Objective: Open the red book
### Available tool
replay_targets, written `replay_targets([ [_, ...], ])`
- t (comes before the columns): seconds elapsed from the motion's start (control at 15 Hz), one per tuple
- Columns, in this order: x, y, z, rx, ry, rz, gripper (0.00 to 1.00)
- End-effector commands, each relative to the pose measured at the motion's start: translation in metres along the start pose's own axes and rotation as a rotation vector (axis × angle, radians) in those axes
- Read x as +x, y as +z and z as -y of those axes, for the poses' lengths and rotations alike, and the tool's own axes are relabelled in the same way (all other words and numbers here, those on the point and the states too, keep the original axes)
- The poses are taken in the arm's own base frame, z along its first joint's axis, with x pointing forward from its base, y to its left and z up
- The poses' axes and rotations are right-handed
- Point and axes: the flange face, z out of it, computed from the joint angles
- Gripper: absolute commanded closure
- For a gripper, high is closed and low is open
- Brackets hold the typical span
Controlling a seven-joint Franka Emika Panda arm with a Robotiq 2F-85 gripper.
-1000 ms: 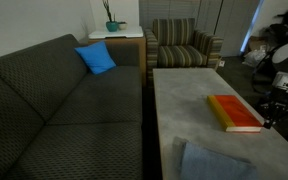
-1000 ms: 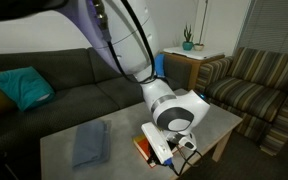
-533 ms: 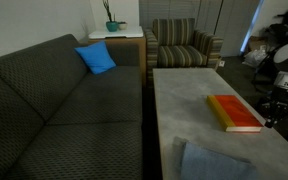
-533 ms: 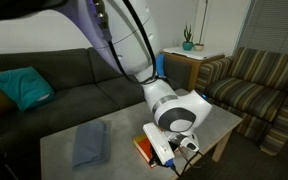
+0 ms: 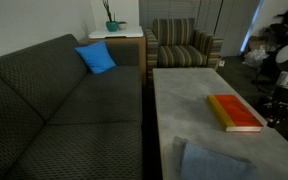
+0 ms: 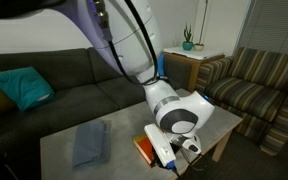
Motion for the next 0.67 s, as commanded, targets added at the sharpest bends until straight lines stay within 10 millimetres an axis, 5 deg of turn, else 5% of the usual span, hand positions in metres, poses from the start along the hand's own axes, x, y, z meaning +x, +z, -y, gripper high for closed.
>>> replay_targets([
  [0.0, -0.0007, -0.0003, -0.0024, 0.011, -0.010, 0.005, 1.00],
  [0.6, 0.0010, -0.0018, 0.0027, 0.034, -0.047, -0.005, 0.99],
])
